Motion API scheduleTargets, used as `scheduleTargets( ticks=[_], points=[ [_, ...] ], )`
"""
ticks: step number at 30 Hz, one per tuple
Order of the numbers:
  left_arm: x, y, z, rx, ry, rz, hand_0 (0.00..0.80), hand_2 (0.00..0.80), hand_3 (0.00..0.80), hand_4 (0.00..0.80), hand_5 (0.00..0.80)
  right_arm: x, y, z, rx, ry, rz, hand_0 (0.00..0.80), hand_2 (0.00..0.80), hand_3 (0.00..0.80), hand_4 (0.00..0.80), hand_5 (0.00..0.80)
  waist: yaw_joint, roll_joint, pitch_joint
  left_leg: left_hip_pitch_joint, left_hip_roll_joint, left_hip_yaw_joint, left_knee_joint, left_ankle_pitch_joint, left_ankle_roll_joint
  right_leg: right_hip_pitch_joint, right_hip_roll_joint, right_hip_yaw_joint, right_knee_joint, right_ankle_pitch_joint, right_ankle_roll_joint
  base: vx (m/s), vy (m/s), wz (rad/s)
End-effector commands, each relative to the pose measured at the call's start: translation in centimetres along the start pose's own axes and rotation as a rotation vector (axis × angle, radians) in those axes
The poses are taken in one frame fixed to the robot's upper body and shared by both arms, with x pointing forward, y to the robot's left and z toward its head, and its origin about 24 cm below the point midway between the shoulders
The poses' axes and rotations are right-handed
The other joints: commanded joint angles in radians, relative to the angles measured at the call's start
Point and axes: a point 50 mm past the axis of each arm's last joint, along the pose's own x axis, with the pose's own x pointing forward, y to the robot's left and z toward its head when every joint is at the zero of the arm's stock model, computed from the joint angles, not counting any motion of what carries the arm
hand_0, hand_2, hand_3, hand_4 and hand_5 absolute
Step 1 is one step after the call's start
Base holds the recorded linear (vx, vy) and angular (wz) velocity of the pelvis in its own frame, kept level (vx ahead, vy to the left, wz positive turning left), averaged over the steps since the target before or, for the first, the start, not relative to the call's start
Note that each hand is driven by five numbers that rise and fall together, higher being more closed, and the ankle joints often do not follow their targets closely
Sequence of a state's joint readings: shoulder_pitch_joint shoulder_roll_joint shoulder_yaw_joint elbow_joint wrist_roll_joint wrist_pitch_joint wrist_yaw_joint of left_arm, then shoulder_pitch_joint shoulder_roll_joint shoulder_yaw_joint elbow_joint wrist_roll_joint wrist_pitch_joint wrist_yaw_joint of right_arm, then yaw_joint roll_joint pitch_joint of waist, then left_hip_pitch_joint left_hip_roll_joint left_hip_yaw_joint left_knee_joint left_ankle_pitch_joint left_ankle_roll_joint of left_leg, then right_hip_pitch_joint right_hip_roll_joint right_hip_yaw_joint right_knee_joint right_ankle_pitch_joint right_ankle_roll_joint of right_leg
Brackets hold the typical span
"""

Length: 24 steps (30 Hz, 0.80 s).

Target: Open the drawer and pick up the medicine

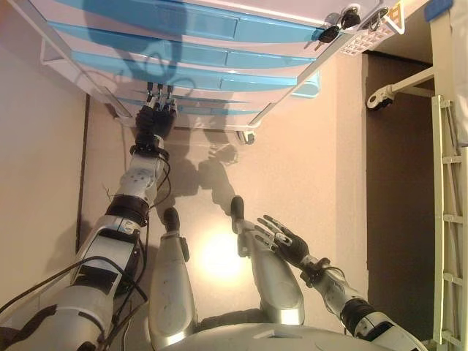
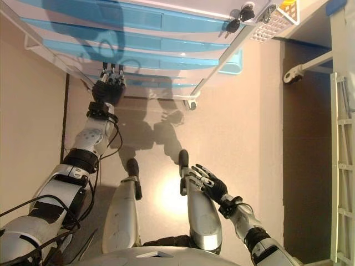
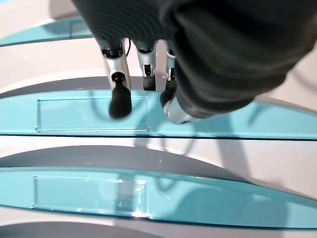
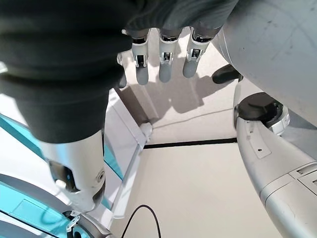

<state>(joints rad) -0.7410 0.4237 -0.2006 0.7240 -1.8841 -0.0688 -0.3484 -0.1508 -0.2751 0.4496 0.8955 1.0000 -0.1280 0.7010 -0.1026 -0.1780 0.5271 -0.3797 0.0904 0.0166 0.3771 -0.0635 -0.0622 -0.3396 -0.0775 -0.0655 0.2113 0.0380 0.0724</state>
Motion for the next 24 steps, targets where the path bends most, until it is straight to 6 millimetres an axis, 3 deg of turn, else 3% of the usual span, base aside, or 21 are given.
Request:
scheduleTargets(
  ticks=[1, 14, 20, 24],
  points=[
    [2.6, -11.4, -0.9, -0.017, 0.063, -0.635, 0.800, 0.800, 0.800, 0.800, 0.800, -2.9, -0.8, -3.0, 0.024, 0.118, -0.038, 0.000, 0.000, 0.000, 0.000, 0.000, 0.035, 0.031, -0.007, -0.015, -0.036, 0.020, -0.005, 0.000, 0.011, 0.020, 0.024, -0.020, 0.000, 0.021, 0.005, 0.000, 0.000, 0.00],
    [-0.8, -4.3, -0.1, -0.081, 0.061, -0.517, 0.800, 0.800, 0.800, 0.800, 0.800, -2.8, -0.9, -2.7, -0.012, 0.126, -0.059, 0.000, 0.000, 0.000, 0.000, 0.000, 0.069, 0.051, -0.007, 0.022, -0.042, -0.011, -0.036, 0.021, 0.007, 0.046, 0.024, -0.053, 0.020, -0.005, -0.002, 0.004, 0.000, 0.06],
    [-4.3, 0.1, -0.8, -0.133, 0.063, -0.427, 0.800, 0.800, 0.800, 0.800, 0.800, -2.7, -0.8, -2.4, -0.022, 0.111, -0.072, 0.000, 0.000, 0.000, 0.000, 0.000, 0.092, 0.065, -0.007, 0.036, -0.048, -0.029, -0.047, 0.028, 0.009, 0.060, 0.021, -0.071, 0.030, -0.019, -0.005, 0.001, 0.002, 0.04],
    [-7.9, 3.5, -1.6, -0.164, 0.072, -0.345, 0.800, 0.800, 0.800, 0.800, 0.800, -2.8, -0.9, -2.2, -0.024, 0.105, -0.085, 0.000, 0.000, 0.000, 0.000, 0.000, 0.111, 0.075, -0.007, 0.056, -0.050, -0.042, -0.062, 0.037, 0.009, 0.079, 0.017, -0.090, 0.033, -0.029, -0.005, 0.012, 0.014, 0.10]
  ],
)
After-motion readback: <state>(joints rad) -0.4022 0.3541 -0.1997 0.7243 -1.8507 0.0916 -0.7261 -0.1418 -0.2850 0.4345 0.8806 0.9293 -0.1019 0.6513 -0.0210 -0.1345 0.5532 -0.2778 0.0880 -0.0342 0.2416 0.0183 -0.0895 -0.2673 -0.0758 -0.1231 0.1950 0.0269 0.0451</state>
